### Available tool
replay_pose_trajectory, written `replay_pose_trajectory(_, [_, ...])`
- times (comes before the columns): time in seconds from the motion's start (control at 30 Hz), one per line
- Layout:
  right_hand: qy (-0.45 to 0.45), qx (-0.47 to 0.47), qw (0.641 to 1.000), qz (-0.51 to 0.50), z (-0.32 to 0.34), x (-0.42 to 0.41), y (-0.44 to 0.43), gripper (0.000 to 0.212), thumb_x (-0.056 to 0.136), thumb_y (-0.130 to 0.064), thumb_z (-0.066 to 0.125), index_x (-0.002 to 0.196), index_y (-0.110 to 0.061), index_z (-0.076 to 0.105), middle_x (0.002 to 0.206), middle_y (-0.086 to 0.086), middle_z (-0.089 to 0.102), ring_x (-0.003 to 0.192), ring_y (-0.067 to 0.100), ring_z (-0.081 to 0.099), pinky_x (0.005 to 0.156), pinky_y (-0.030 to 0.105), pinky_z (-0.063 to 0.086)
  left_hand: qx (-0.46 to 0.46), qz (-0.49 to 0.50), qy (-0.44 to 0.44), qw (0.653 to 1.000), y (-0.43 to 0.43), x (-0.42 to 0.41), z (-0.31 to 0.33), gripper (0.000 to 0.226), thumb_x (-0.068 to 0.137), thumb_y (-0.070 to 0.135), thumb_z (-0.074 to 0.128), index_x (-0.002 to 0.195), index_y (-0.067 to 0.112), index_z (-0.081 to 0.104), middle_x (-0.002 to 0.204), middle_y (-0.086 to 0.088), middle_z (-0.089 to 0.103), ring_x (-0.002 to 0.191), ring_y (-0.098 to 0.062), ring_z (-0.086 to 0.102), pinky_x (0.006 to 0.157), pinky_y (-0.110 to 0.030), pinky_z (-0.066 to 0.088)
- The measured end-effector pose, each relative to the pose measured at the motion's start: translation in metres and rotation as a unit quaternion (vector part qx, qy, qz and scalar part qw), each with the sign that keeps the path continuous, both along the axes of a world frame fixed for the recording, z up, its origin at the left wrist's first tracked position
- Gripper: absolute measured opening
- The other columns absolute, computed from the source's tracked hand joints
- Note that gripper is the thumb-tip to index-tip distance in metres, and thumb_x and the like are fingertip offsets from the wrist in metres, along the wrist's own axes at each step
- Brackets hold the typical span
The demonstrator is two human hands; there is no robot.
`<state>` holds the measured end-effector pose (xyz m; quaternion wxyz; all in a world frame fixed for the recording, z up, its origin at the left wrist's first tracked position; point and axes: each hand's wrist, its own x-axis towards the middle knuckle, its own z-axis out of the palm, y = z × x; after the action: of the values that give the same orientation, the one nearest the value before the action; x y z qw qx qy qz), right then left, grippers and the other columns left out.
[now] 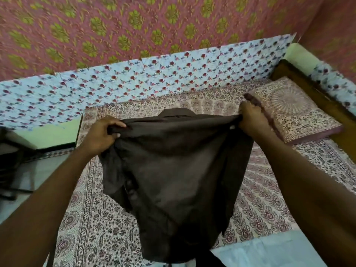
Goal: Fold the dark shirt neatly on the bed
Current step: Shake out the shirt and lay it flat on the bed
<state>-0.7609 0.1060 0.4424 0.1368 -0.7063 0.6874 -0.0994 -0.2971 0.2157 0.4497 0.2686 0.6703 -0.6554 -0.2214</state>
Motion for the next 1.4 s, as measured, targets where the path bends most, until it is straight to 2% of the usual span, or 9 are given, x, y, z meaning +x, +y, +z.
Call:
replay_pose_trajectory(0.13, [-0.034,0.081,0.994,0.065,-0.037,0.005,-0.064,0.026,0.072,-0.011,0.083,0.081,-0.005,0.059,0.079,0.013,0.059,0.089,0.039,0.065,0.068,0.032,0.038,0.02,0.023,-0.043,0.999,-0.045,-0.011,-0.054,0.05,0.07,-0.007,0.077,0.111,0.02,0.063,0.104,-0.001,0.053,0.102,-0.023,0.056,0.09,0.005,0.034])
replay_pose_trajectory(0.3, [-0.142,0.073,0.984,0.082,-0.092,0.019,-0.121,0.02,0.058,-0.024,0.056,0.067,-0.007,0.051,0.069,0.017,0.052,0.065,0.032,0.053,0.054,0.029,0.031,0.017,0.085,-0.044,0.995,-0.085,-0.007,-0.122,0.068,0.062,0.019,0.068,0.128,-0.001,0.063,0.129,-0.014,0.055,0.124,-0.028,0.053,0.113,-0.013,0.033])
replay_pose_trajectory(0.43, [-0.105,0.03,0.991,0.075,-0.169,0.034,-0.136,0.019,0.075,-0.006,0.065,0.089,-0.007,0.053,0.094,0.012,0.044,0.085,0.028,0.045,0.066,0.031,0.032,0.063,0.128,-0.062,0.988,-0.089,-0.023,-0.189,0.073,0.071,0.014,0.062,0.142,0.0,0.051,0.149,-0.016,0.046,0.137,-0.035,0.047,0.12,-0.04,0.038])
replay_pose_trajectory(0.6, [-0.048,0.108,0.991,0.069,-0.286,0.04,-0.139,0.044,0.087,0.003,0.059,0.13,-0.003,0.05,0.126,0.019,0.048,0.112,0.044,0.055,0.085,0.046,0.051,0.168,0.096,-0.045,0.98,-0.088,-0.03,-0.299,0.084,0.074,0.034,0.04,0.147,-0.007,0.046,0.153,-0.026,0.041,0.137,-0.047,0.047,0.117,-0.047,0.038])
replay_pose_trajectory(0.73, [-0.066,0.075,0.994,0.036,-0.345,0.064,-0.18,0.022,0.091,0.004,0.055,0.112,-0.004,0.049,0.097,0.015,0.054,0.09,0.04,0.061,0.068,0.037,0.041,0.149,0.091,-0.061,0.983,-0.121,-0.012,-0.354,0.085,0.078,0.031,0.038,0.156,-0.004,0.034,0.161,-0.023,0.032,0.148,-0.043,0.036,0.123,-0.048,0.031])
replay_pose_trajectory(0.93, [-0.118,-0.058,0.99,-0.056,-0.411,0.112,-0.269,0.028,0.084,-0.01,0.05,0.11,-0.002,0.049,0.099,0.021,0.057,0.088,0.037,0.056,0.068,0.039,0.038,0.064,0.136,-0.137,0.979,-0.197,0.008,-0.413,0.084,0.087,0.012,0.056,0.162,0.002,0.019,0.168,-0.017,0.02,0.15,-0.032,0.026,0.121,-0.054,0.03])
replay_pose_trajectory(1.13, [0.013,0.184,0.98,-0.079,-0.483,0.137,-0.313,0.052,0.088,-0.019,0.072,0.134,-0.008,0.051,0.134,0.026,0.049,0.128,0.05,0.049,0.108,0.067,0.039,0.313,0.136,-0.183,0.922,-0.243,0.011,-0.48,0.109,0.085,0.029,0.073,0.165,0.018,0.001,0.173,0.007,-0.006,0.147,-0.046,0.023,0.112,-0.072,0.028])
replay_pose_trajectory(1.27, [0.054,0.171,0.984,-0.007,-0.493,0.164,-0.329,0.062,0.089,-0.039,0.072,0.14,-0.015,0.046,0.143,0.019,0.044,0.138,0.044,0.039,0.111,0.066,0.025,0.266,0.161,-0.191,0.931,-0.282,0.006,-0.49,0.084,0.09,0.03,0.067,0.159,0.013,0.024,0.173,0.001,0.004,0.154,-0.041,0.012,0.116,-0.074,0.018])
replay_pose_trajectory(1.4, [-0.052,0.132,0.989,-0.034,-0.496,0.188,-0.355,0.039,0.094,-0.03,0.073,0.127,-0.015,0.058,0.119,0.011,0.064,0.127,0.037,0.055,0.108,0.055,0.031,0.252,0.191,-0.129,0.94,-0.338,0.019,-0.508,0.061,0.098,0.027,0.061,0.15,0.009,0.034,0.151,-0.019,0.046,0.141,-0.044,0.04,0.115,-0.068,0.025])
